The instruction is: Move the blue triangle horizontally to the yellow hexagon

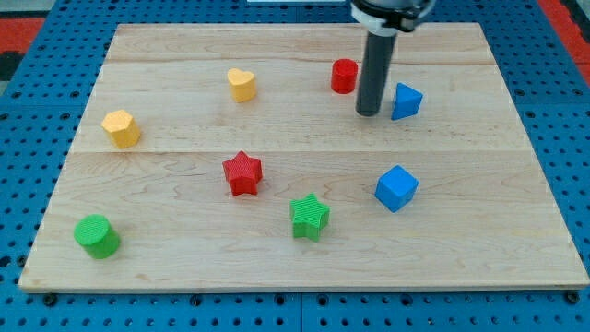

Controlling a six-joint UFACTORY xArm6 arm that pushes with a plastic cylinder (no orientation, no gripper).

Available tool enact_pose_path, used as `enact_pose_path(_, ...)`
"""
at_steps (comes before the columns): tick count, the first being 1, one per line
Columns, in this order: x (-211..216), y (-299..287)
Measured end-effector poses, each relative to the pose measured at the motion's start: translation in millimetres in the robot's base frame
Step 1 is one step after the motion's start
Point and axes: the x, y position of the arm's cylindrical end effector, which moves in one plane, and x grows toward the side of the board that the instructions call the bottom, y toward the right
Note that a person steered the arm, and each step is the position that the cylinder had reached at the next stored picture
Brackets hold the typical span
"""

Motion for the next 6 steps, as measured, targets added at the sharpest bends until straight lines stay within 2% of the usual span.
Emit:
enact_pose_path(1, -42.6, 27.0)
enact_pose_path(2, -39.7, 47.7)
enact_pose_path(3, 0.4, 49.6)
enact_pose_path(4, 8.9, 46.7)
enact_pose_path(5, 10.1, -22.3)
enact_pose_path(6, 59.3, -135.6)
